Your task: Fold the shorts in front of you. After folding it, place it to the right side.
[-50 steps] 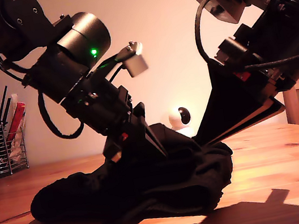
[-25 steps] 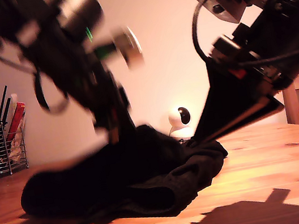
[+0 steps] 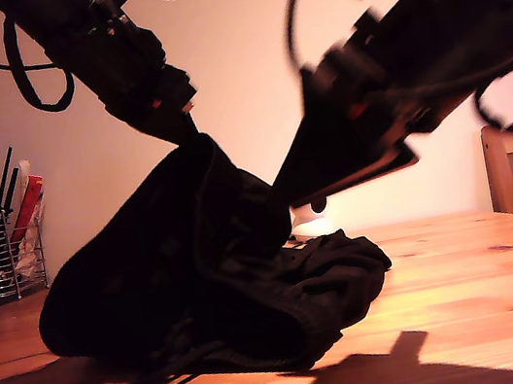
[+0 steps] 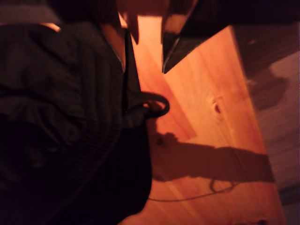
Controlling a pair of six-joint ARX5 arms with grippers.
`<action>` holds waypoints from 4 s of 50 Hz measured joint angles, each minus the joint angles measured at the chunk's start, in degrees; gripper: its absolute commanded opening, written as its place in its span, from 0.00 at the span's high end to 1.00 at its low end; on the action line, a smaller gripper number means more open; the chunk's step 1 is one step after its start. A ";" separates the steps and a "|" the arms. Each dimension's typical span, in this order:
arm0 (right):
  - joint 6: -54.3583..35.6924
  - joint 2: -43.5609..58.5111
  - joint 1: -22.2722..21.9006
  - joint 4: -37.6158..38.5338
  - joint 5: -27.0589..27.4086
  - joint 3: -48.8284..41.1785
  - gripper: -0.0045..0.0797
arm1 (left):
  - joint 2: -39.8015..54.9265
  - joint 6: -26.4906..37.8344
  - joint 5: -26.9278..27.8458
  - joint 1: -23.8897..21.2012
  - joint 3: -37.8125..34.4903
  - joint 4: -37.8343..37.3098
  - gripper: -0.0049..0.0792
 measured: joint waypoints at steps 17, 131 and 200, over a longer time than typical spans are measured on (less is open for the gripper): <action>4.24 4.66 0.50 2.97 2.29 0.00 0.65 | -2.40 -3.72 -1.99 0.00 3.26 -1.66 0.96; 10.08 6.54 1.64 -18.71 23.10 12.90 0.96 | 8.92 -9.79 15.50 4.13 9.07 -18.34 0.96; 5.44 6.54 -2.69 -19.93 23.34 12.90 0.96 | 10.82 5.55 20.22 6.25 9.07 -44.13 0.69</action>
